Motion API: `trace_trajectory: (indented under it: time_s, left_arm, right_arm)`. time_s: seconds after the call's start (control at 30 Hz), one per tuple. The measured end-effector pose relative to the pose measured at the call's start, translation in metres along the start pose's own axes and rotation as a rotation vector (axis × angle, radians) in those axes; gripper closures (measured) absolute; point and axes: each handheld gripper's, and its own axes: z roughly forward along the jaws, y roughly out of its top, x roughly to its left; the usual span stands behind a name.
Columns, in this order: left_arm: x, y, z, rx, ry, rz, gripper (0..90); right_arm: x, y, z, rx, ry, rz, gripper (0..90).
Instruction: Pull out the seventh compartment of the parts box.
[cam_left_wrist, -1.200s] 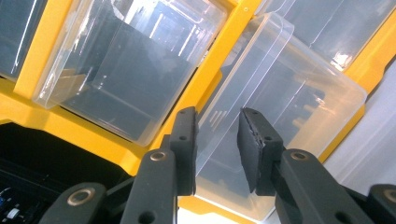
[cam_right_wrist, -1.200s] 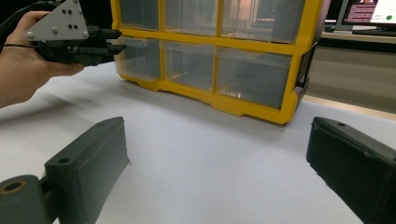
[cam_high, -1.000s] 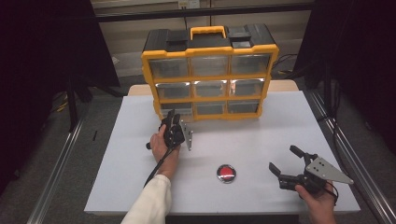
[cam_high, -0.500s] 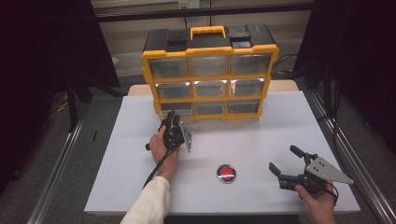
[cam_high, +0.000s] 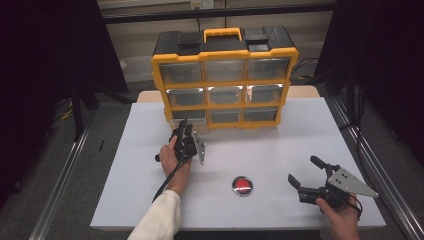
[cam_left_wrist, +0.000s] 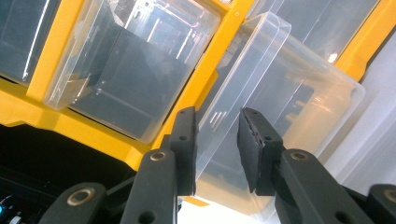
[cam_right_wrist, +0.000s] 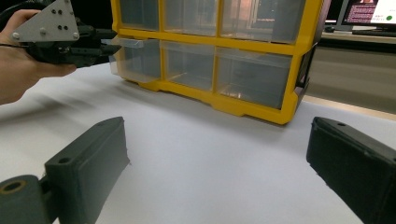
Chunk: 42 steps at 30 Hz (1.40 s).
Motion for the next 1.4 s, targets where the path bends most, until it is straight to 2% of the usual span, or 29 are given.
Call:
trace_trajectory:
  time_s: [0.23,0.4,0.43,0.6,1.03,1.4]
  left_arm:
    - [0.001,0.0,-0.002,0.011,-0.008,0.007,68.4]
    - [0.0,-0.001,-0.003,-0.003,-0.014,0.001,68.4]
    - [0.001,0.0,-0.004,0.001,-0.008,0.014,68.4]
    - [0.0,0.0,-0.005,0.0,-0.009,0.017,68.4]
    - [-0.001,0.0,-0.009,0.001,-0.02,-0.001,68.0]
    - [0.0,0.0,-0.013,-0.002,-0.013,0.009,67.7]
  right_arm:
    - [0.0,0.0,0.0,0.002,0.002,-0.004,4.9]
    - [0.0,0.0,0.0,0.003,0.004,-0.001,4.9]
    - [0.0,0.0,0.0,0.003,0.004,-0.001,4.9]
    - [0.0,0.0,0.0,0.003,0.003,-0.002,4.9]
    - [0.0,0.0,0.0,0.002,0.004,0.0,4.9]
    - [0.0,0.0,0.0,-0.001,0.003,-0.002,4.9]
